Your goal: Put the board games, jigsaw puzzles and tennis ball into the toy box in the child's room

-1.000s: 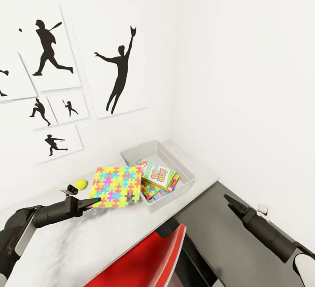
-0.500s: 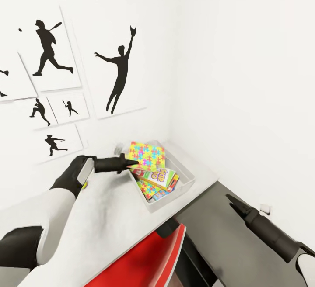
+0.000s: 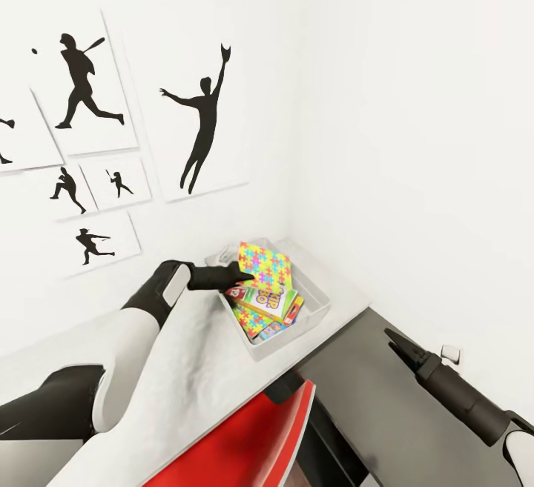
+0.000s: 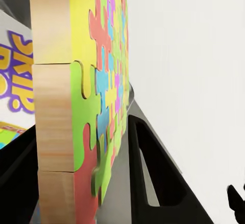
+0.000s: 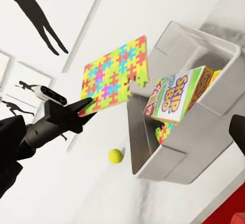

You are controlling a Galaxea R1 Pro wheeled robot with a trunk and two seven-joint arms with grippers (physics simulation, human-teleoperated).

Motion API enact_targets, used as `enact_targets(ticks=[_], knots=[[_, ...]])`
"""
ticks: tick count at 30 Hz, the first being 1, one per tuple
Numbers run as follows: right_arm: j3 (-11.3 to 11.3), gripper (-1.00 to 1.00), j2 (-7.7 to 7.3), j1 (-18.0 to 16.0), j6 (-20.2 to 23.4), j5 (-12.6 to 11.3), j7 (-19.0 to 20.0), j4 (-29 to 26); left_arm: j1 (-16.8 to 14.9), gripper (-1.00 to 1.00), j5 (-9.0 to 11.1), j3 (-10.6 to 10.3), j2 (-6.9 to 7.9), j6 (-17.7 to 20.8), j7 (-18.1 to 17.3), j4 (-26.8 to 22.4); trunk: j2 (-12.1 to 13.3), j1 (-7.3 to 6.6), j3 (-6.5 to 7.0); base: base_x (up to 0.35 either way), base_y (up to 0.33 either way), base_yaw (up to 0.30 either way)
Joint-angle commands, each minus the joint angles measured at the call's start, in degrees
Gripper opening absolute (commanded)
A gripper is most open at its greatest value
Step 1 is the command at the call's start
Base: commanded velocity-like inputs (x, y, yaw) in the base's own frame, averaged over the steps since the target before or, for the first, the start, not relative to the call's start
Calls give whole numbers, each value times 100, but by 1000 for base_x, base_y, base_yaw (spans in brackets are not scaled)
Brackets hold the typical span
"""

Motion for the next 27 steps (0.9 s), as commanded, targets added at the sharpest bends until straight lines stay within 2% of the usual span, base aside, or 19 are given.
enact_targets(ticks=[1,10,11,17,22,25,27], knots=[[-7,100,0,-6,37,-17,6,-1,-3,-100,-28,39,-16,3,-18,17,-12,4,-12,0,0,0],[-16,100,0,-6,40,-18,7,1,-7,-100,-36,33,-40,-155,-18,91,-12,4,-12,0,0,0],[-16,100,-2,-6,42,-19,10,4,-7,100,-36,33,-41,-158,-17,92,-12,4,-12,0,0,0],[-23,100,-9,-4,46,-25,14,8,-7,100,-62,21,-70,-169,-18,92,-12,4,-12,0,0,0],[-145,100,-4,2,46,-25,16,17,-7,100,-71,27,15,-142,-34,72,-12,4,-12,0,0,0],[-161,100,-7,3,46,-25,16,24,-7,100,-56,34,251,-128,-85,40,-12,4,-12,0,0,0],[-164,100,-6,3,46,-25,16,25,-7,100,-26,45,557,-107,-149,17,-12,4,-12,0,0,0]])
